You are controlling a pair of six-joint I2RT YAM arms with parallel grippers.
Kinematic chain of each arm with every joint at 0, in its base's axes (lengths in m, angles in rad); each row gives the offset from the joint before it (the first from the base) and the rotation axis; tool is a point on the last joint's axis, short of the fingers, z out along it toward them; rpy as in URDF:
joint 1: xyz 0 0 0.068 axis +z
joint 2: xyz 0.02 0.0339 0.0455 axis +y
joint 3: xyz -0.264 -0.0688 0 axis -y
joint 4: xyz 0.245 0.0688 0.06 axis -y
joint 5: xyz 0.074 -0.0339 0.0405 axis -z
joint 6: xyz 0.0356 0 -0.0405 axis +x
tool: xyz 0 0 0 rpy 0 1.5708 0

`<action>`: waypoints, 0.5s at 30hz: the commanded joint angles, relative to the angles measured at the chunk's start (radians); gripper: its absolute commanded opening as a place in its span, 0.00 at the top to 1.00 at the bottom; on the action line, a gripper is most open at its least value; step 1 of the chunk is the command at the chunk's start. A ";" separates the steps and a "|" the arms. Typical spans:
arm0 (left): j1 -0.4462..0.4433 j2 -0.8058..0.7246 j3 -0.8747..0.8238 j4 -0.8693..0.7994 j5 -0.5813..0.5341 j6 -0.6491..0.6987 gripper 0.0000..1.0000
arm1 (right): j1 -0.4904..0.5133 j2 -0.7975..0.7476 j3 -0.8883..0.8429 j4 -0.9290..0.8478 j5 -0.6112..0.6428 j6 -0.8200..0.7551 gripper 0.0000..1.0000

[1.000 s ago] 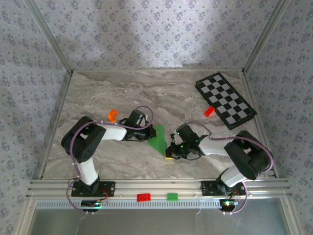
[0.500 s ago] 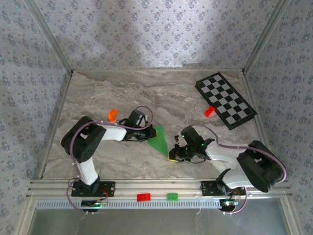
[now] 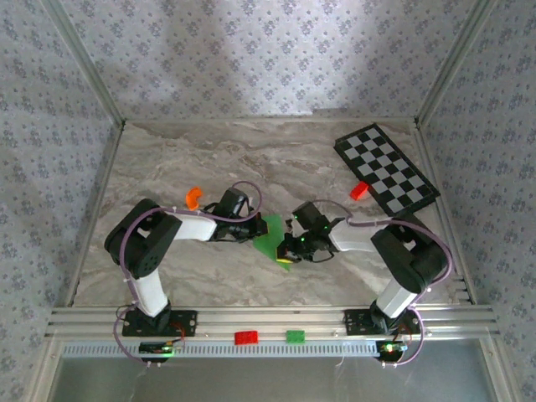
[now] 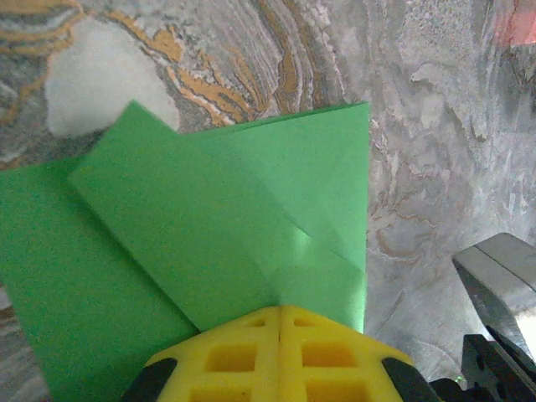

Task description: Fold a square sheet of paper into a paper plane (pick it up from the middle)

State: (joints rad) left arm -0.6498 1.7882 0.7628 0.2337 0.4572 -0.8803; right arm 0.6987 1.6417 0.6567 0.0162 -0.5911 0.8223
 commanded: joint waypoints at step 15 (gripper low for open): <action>0.006 0.082 -0.063 -0.139 -0.094 0.004 0.98 | 0.018 -0.312 -0.262 -0.095 0.018 0.020 0.99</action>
State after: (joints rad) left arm -0.6498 1.7897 0.7616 0.2398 0.4580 -0.8837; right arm 0.7242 1.3785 0.4122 0.0311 -0.5854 0.8486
